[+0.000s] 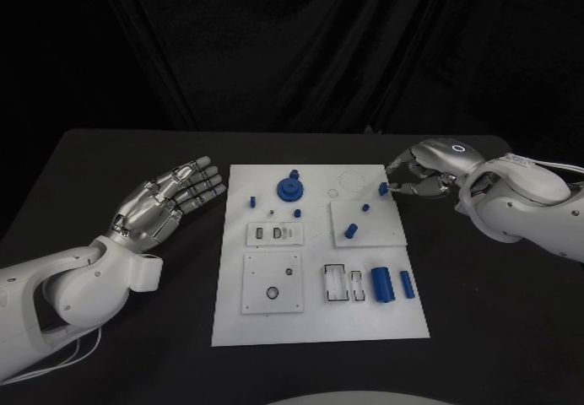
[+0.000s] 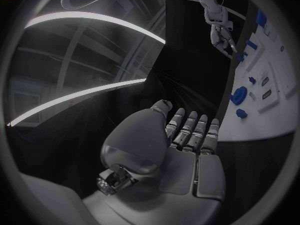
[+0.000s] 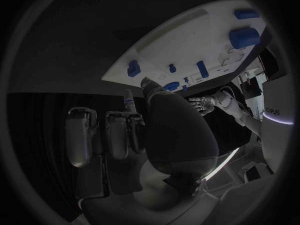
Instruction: Assemble the parts on the task board
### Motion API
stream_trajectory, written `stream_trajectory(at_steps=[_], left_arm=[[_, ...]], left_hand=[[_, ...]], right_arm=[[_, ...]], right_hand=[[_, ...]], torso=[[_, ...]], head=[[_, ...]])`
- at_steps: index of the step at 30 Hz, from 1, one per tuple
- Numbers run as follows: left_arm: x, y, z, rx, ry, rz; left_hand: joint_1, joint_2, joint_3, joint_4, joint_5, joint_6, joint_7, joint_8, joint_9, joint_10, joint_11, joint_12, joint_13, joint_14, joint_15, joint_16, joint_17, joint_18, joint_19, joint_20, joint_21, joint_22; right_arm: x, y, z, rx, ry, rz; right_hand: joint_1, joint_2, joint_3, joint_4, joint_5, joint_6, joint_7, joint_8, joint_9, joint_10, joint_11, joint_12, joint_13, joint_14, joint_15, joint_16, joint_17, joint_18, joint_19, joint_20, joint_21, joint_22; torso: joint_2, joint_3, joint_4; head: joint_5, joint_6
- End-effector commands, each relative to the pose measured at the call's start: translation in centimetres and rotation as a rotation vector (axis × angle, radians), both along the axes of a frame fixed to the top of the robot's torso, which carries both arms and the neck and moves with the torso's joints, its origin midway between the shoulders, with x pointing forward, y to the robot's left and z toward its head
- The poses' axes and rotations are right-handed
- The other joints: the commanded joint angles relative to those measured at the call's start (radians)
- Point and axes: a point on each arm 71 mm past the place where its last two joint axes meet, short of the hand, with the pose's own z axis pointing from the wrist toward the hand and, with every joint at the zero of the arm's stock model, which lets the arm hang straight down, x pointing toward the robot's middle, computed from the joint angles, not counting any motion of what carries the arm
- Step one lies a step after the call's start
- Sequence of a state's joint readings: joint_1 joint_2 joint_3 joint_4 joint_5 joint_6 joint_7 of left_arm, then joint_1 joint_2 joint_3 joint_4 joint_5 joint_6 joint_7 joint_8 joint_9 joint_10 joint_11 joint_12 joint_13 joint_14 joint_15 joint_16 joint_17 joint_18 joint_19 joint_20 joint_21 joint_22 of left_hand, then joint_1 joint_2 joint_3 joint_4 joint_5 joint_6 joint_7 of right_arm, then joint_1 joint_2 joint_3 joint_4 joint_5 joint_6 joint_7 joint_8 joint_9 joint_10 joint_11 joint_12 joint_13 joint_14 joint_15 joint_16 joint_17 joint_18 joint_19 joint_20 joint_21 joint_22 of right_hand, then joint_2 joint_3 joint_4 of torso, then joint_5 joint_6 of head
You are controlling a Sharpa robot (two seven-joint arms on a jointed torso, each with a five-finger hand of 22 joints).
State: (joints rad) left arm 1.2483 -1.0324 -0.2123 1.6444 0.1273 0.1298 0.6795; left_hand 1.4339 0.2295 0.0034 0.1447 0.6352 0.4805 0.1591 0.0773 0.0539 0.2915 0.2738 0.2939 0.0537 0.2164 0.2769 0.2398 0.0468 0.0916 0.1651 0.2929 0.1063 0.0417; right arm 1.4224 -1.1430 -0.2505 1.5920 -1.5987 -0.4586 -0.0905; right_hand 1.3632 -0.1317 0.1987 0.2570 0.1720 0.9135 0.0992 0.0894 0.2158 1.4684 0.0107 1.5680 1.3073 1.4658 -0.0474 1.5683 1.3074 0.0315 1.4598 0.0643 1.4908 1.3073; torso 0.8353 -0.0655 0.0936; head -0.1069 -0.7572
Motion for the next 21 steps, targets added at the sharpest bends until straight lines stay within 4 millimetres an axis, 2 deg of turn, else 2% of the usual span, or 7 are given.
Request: stream_trajectory(at_steps=[1, 10, 17, 21], left_arm=[[-0.1, 0.3, 1.0, -0.095, -0.111, 0.037], [0.0, 0.4, 1.0, -0.094, -0.109, 0.035], [0.1, 0.4, 0.9, -0.094, -0.108, 0.033], [0.1, 0.4, 0.9, -0.093, -0.106, 0.032]], left_hand=[[-0.008, 0.000, 0.005, 0.003, -0.007, 0.001, 0.016, -0.004, 0.000, -0.001, 0.003, 0.004, 0.001, 0.001, 0.008, 0.004, 0.001, -0.015, -0.003, 0.000, -0.004, -0.001], [-0.010, -0.001, 0.009, 0.003, -0.006, -0.002, 0.016, -0.005, 0.000, -0.001, 0.004, 0.004, 0.001, 0.000, 0.008, 0.005, 0.001, -0.016, -0.004, 0.000, -0.004, -0.001], [-0.010, -0.001, 0.009, 0.003, -0.006, -0.002, 0.016, -0.005, 0.000, -0.001, 0.004, 0.004, 0.001, 0.000, 0.008, 0.005, 0.001, -0.016, -0.004, 0.000, -0.004, -0.001], [-0.010, -0.001, 0.009, 0.003, -0.006, -0.002, 0.016, -0.005, 0.000, -0.001, 0.004, 0.004, 0.001, 0.000, 0.008, 0.005, 0.001, -0.016, -0.004, 0.000, -0.004, -0.001]], right_arm=[[0.1, -0.3, -0.4, -0.008, 0.020, -0.027], [0.2, -0.4, -1.3, -0.018, 0.044, -0.036], [0.4, -0.3, -1.8, -0.018, 0.050, -0.040], [0.5, -0.2, -1.9, -0.019, 0.051, -0.043]], right_hand=[[0.008, -0.007, -0.004, 0.011, -0.011, -0.015, -0.001, -0.011, -0.004, 0.102, -0.002, 0.003, 0.263, 0.105, -0.003, 0.002, 0.263, -0.003, 0.044, -0.003, -0.010, 0.204], [0.015, -0.009, -0.009, 0.017, -0.020, -0.026, -0.003, -0.018, -0.009, 0.102, -0.003, 0.003, 0.263, 0.105, -0.004, 0.002, 0.263, -0.001, 0.039, -0.003, -0.017, 0.200], [0.021, -0.008, -0.011, 0.018, -0.022, -0.027, -0.003, -0.020, -0.011, 0.102, -0.003, 0.003, 0.263, 0.105, -0.004, 0.002, 0.263, 0.001, 0.035, -0.003, -0.022, 0.197], [0.041, -0.006, -0.011, 0.015, -0.008, -0.033, -0.003, -0.022, -0.015, 0.102, -0.003, 0.003, 0.263, 0.105, -0.004, 0.002, 0.263, 0.003, 0.029, -0.003, -0.032, 0.192]], torso=[[0.000, -0.0004, 0.0001], [-0.001, -0.0012, -0.0032], [-0.002, -0.0012, 0.0003], [-0.002, -0.0009, -0.0004]], head=[[-0.001, 0.000], [0.004, -0.003], [0.001, -0.002], [0.002, -0.003]])
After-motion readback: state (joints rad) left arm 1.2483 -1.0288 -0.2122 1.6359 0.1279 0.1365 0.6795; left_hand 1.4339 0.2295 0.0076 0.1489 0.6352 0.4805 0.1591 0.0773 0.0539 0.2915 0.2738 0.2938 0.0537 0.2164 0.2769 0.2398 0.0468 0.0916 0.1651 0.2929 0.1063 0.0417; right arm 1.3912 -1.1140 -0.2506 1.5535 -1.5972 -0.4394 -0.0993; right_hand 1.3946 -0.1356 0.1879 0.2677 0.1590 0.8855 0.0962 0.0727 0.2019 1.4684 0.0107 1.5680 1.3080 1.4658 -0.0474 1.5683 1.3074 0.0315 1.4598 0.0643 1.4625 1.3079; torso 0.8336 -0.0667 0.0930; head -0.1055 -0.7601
